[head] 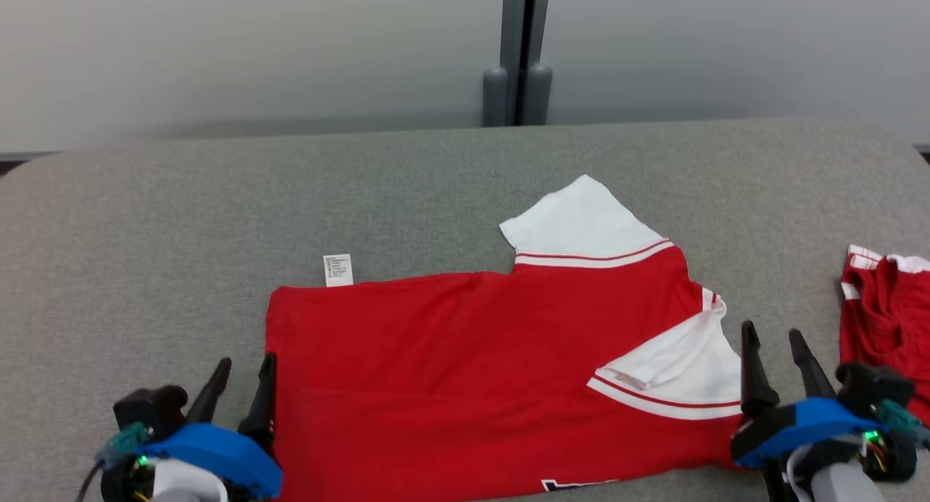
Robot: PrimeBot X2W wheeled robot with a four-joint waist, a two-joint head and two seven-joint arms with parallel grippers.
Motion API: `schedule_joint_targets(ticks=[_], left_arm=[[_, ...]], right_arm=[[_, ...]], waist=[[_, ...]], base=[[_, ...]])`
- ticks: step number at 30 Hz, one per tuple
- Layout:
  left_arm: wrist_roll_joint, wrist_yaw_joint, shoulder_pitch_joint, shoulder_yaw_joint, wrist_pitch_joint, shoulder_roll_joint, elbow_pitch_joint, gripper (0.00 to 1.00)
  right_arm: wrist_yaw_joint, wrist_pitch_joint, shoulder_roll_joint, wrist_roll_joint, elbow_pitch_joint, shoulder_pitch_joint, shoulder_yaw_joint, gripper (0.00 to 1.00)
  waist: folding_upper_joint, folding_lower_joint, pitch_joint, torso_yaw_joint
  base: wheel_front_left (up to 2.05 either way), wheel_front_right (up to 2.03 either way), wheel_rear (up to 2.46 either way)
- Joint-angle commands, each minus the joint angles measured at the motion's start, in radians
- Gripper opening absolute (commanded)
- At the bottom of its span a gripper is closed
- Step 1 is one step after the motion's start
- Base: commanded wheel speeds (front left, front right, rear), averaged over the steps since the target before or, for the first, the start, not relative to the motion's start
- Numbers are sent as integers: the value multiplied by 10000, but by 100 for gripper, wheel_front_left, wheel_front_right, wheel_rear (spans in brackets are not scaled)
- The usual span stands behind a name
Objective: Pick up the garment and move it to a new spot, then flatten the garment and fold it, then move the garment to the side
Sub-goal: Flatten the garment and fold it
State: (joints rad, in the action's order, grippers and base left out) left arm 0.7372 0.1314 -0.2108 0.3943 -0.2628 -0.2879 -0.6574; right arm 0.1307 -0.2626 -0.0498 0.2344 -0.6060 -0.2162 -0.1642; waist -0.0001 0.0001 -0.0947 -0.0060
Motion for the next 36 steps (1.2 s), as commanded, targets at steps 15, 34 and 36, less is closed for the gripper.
schedule_joint_targets(ticks=[15, 34, 36], left_arm=[[1857, -14, -3333, 2656, 667, -1711, -613, 100], [3336, -11, -5192, 6667, 64, -1934, 537, 0], [3371, -13, -5431, 6833, 54, -1890, 633, 0]], right_arm=[[1, -26, -40, -588, 219, -3022, 1876, 100], [1, 4111, -40, -4354, -1966, -7532, -18, 100], [1, 4623, -45, -4738, -1990, -7728, -397, 100]], waist=[[1, -1, -2431, -481], [1, -1, -4250, 1421], [1, -1, -4407, 1640]], base=[[0, 0, 0], [0, 0, 0], [0, 0, 0]])
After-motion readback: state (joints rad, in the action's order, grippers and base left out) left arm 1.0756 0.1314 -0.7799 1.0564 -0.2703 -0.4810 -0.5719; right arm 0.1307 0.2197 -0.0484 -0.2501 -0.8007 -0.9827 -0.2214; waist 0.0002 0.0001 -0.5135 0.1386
